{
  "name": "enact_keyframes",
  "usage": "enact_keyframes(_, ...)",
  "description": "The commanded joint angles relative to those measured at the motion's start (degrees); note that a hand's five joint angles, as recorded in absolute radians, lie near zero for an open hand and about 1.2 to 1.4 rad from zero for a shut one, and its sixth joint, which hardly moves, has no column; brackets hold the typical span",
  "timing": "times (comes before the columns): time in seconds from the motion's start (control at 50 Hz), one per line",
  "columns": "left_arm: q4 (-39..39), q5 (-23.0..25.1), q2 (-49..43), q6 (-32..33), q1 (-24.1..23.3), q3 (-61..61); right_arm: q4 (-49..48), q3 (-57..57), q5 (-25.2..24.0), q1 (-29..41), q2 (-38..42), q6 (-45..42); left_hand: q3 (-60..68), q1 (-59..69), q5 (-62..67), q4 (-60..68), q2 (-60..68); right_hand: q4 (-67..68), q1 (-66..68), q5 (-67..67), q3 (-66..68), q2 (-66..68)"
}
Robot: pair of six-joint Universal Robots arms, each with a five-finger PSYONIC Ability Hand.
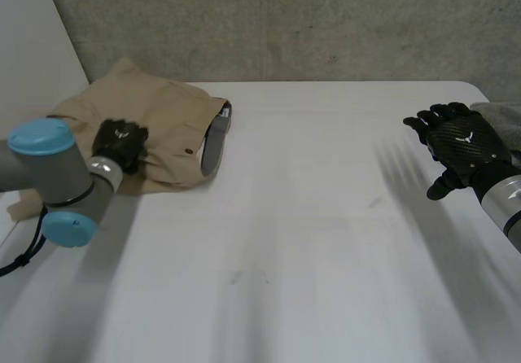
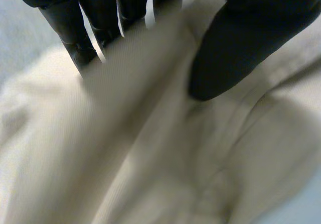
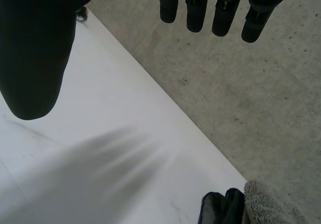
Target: Fold the laundry.
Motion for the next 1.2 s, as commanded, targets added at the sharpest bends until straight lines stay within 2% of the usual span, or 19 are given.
enact_keyframes(0.02,3.59,0.04,14.62,-13.02,-12.24,-5.31,-0.09,-0.19,0.09,-0.58,0.16,-1.88,12.05,16.69,13.04,11.57,11.6,-2.38,-3.09,-2.73,-2.35,-2.52)
enact_keyframes(0.12,3.06,0.39,19.73,-18.03,-21.19,-5.66,0.0,-0.46,0.27,-0.67,-0.63,-1.79,12.05,16.69,13.04,11.57,11.6,-2.38,-3.09,-2.73,-2.35,-2.52)
enact_keyframes(0.14,2.71,1.35,20.52,-19.0,-24.78,-5.66,-0.09,-0.55,0.27,-0.75,-0.63,-1.79,12.05,16.69,13.04,11.57,11.6,-2.38,-3.09,-2.73,-2.35,-2.52)
enact_keyframes(0.22,-0.26,3.9,19.3,-19.45,-31.56,-5.84,0.26,-0.46,0.27,-0.76,-1.33,-1.71,12.05,16.69,13.04,11.57,11.6,-2.38,-3.09,-2.73,-2.35,-2.52)
enact_keyframes(0.3,-3.78,4.7,14.04,-19.1,-34.21,-5.14,1.49,-0.46,0.27,-0.76,-1.34,-1.62,12.05,16.69,13.04,11.57,11.6,-2.38,-3.09,-2.73,-2.35,-2.52)
enact_keyframes(0.38,-5.72,4.17,8.76,-18.39,-34.57,-3.56,3.07,-0.28,0.18,-0.76,-1.33,-1.53,12.05,16.69,13.04,11.57,11.6,-2.38,-3.09,-2.73,-2.35,-2.52)
enact_keyframes(0.42,-6.17,3.99,8.22,-17.95,-34.57,-2.94,4.12,-0.11,0.09,-0.76,-1.33,-1.53,-3.48,1.16,-2.49,-3.96,-3.93,-2.38,-3.09,-2.73,-2.35,-2.52)
enact_keyframes(0.44,-6.69,3.91,8.39,-17.34,-34.48,-2.85,4.48,-0.11,0.09,-0.76,-1.33,-1.36,-25.22,-20.58,-24.23,-25.7,-25.67,-2.38,-3.09,-2.73,-2.35,-2.52)
enact_keyframes(0.46,-6.87,3.91,8.48,-16.99,-34.48,-2.85,4.92,-0.11,-0.26,-0.76,-1.42,-1.35,-33.59,-28.95,-32.61,-34.08,-34.04,-2.38,-3.09,-2.73,-2.35,-2.52)
enact_keyframes(0.54,-7.66,3.38,11.11,-16.98,-34.48,-3.38,6.85,-0.46,-1.23,-0.76,-2.03,-1.27,-54.5,-49.86,-53.51,-54.99,-54.95,-2.38,-3.09,-2.73,-2.35,-2.52)
enact_keyframes(0.62,-8.98,1.01,18.49,-17.33,-34.48,-6.27,11.94,-1.42,-2.19,-0.4,-3.62,-1.27,-55.55,-50.9,-54.56,-56.03,-56.0,-2.38,-3.09,-2.73,-2.35,-2.52)
enact_keyframes(0.74,-10.21,-2.33,28.16,-17.95,-34.57,-12.86,29.05,-4.15,-3.33,0.29,-4.15,-0.65,-55.21,-50.57,-54.23,-55.7,-55.66,-2.38,-3.09,-2.73,-2.35,-2.52)
enact_keyframes(0.8,-11.53,-5.23,32.47,-19.79,-34.31,-17.25,33.04,-4.15,-3.86,1.44,-3.88,0.14,-54.71,-50.07,-53.72,-55.19,-55.16,-2.38,-3.09,-2.73,-2.35,-2.52)
enact_keyframes(0.92,-14.42,-12.78,35.64,-21.99,-30.81,-24.81,30.07,-3.54,-5.8,7.5,-1.17,6.37,-54.37,-49.73,-53.38,-54.85,-54.82,-2.38,-3.09,-2.73,-2.35,-2.52)
enact_keyframes(1.02,-14.61,-13.85,34.85,-22.17,-27.37,-28.95,24.18,-3.8,-5.27,9.96,5.07,8.49,-55.04,-50.4,-54.06,-55.53,-55.49,-2.38,-3.09,-2.73,-2.35,-2.52)
enact_keyframes(1.1,-11.8,-13.85,29.33,-21.73,-25.79,-29.22,20.05,-4.5,-4.92,12.51,9.82,8.31,-54.2,-49.56,-53.22,-54.69,-54.65,8.76,8.05,8.41,8.79,8.63)
enact_keyframes(1.14,-10.22,-13.67,26.95,-21.64,-25.17,-28.69,18.2,-5.11,-3.96,13.13,10.97,8.23,-50.02,-45.38,-49.04,-50.51,-50.47,33.76,33.05,33.42,33.79,33.63)
enact_keyframes(1.2,-8.02,-12.53,24.04,-21.55,-24.73,-27.2,17.75,-5.73,-1.85,13.13,10.8,8.14,-16.81,-12.16,-15.82,-17.29,-17.26,67.5,66.79,67.15,67.53,67.37)
